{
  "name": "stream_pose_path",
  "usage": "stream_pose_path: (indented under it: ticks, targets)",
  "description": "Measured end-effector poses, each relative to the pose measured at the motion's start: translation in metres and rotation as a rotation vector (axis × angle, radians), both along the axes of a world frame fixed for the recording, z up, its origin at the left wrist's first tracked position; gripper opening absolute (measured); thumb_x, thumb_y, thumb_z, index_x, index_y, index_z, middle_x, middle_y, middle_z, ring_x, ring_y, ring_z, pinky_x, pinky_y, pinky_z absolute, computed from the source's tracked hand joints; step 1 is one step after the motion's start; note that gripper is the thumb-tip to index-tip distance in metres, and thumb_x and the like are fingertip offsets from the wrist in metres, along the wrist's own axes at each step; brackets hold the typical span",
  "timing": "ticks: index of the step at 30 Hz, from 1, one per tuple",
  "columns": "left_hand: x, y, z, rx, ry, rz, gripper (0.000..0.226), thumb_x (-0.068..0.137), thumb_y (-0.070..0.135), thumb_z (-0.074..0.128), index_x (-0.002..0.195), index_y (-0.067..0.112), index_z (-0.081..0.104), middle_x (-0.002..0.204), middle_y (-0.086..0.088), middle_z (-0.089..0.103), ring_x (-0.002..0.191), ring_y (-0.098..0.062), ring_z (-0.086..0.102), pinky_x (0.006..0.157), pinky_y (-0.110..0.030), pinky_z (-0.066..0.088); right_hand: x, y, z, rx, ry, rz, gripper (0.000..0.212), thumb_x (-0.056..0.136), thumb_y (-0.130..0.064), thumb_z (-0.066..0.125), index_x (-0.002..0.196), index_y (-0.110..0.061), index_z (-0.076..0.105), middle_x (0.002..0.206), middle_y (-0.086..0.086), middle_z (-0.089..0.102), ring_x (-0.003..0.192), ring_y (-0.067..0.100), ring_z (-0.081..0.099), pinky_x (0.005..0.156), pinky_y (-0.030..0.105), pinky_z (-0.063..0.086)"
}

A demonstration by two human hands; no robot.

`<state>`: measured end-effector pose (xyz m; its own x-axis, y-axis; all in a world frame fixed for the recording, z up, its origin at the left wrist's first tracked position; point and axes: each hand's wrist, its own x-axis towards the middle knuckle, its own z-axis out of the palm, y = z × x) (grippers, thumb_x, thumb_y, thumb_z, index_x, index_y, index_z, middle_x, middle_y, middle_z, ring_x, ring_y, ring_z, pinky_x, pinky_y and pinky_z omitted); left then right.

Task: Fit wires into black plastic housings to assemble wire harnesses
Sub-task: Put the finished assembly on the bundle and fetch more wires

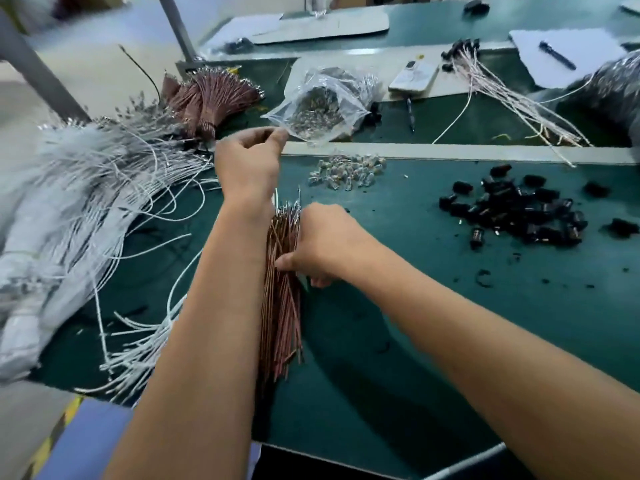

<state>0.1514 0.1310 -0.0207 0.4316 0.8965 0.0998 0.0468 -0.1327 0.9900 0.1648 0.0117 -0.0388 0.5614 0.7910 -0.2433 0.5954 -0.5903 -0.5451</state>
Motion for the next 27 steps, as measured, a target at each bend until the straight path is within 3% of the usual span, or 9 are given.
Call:
stream_pose_path:
  ticks: [3,5,8,10,12,15,18,21,27]
  targets:
    - [-0.007,0.006,0.003,-0.031,-0.039,0.077,0.017,0.095,0.019,0.07,0.106,0.007,0.075,0.08,0.002,0.072,0.054,-0.001,0.043,0.063,-0.023,0.039,0.005,0.0,0.004,-0.04,0.112,0.018,0.016,0.089,-0.01,0.073,0.086,0.006,0.071,0.073,0.019,0.076,0.075,0.031,0.077,0.071,0.049,0.064]
    - [-0.009,0.006,0.006,-0.046,-0.051,0.108,0.019,0.097,0.02,0.067,0.108,0.006,0.075,0.101,-0.012,0.075,0.057,-0.003,0.043,0.071,-0.028,0.038,0.01,-0.005,0.006,-0.033,0.163,-0.002,0.017,0.092,-0.006,0.065,0.089,0.009,0.072,0.073,0.02,0.076,0.075,0.034,0.077,0.071,0.053,0.064]
    - [-0.01,0.003,0.011,-0.091,-0.085,0.107,0.018,0.099,0.02,0.064,0.087,0.011,0.074,0.071,-0.005,0.06,0.065,-0.017,0.045,0.069,-0.032,0.038,0.007,-0.009,0.008,-0.056,0.098,0.032,0.033,0.096,-0.025,0.071,0.071,-0.003,0.066,0.056,0.011,0.071,0.053,0.022,0.073,0.064,0.043,0.066]
    - [-0.007,0.001,0.013,-0.109,-0.094,0.104,0.025,0.1,0.018,0.063,0.076,0.014,0.069,0.066,-0.001,0.051,0.06,-0.018,0.044,0.065,-0.032,0.039,0.002,-0.005,0.008,-0.094,0.007,0.07,0.034,0.093,-0.026,0.074,0.066,-0.008,0.064,0.056,0.008,0.071,0.05,0.016,0.07,0.063,0.036,0.065]
    - [-0.004,-0.001,0.014,-0.13,-0.125,0.091,0.022,0.1,0.016,0.063,0.08,0.011,0.07,0.06,0.002,0.05,0.052,-0.014,0.043,0.06,-0.028,0.042,0.001,-0.001,0.007,-0.095,0.018,0.043,0.024,0.092,-0.013,0.069,0.069,-0.006,0.067,0.056,0.007,0.071,0.048,0.014,0.068,0.056,0.028,0.062]
    - [0.002,-0.004,0.013,-0.136,-0.151,0.094,0.012,0.099,0.014,0.064,0.095,0.005,0.072,0.063,0.0,0.054,0.049,-0.011,0.05,0.054,-0.022,0.048,0.006,-0.006,0.006,-0.013,0.21,-0.043,0.022,0.092,-0.004,0.06,0.07,-0.002,0.063,0.043,0.006,0.06,0.032,0.017,0.05,0.038,0.018,0.041]
    - [0.003,-0.008,0.012,-0.134,-0.181,0.083,0.007,0.094,0.013,0.071,0.093,0.006,0.07,0.069,-0.004,0.062,0.05,-0.01,0.055,0.052,-0.02,0.048,0.018,-0.022,0.01,0.175,0.469,-0.12,0.021,0.093,-0.001,0.058,0.072,-0.005,0.058,0.057,0.011,0.057,0.048,0.021,0.05,0.039,0.019,0.034]
    - [0.011,-0.021,0.008,-0.16,-0.171,0.032,0.012,0.091,0.018,0.075,0.091,0.01,0.066,0.079,-0.005,0.067,0.05,-0.008,0.058,0.051,-0.02,0.048,0.044,-0.05,0.02,0.445,0.689,-0.244,0.02,0.098,0.001,0.045,0.082,-0.01,0.05,0.07,0.014,0.066,0.046,0.016,0.055,0.035,0.018,0.033]
    - [0.044,-0.098,-0.012,-0.332,-0.22,-0.391,0.006,0.09,0.008,0.073,0.096,0.007,0.073,0.073,-0.002,0.069,0.059,-0.011,0.059,0.061,-0.022,0.054,0.1,-0.133,0.021,1.087,0.524,-0.541,0.011,0.108,-0.005,0.044,0.1,-0.012,0.044,0.069,0.01,0.07,0.051,0.02,0.058,0.041,0.024,0.042]
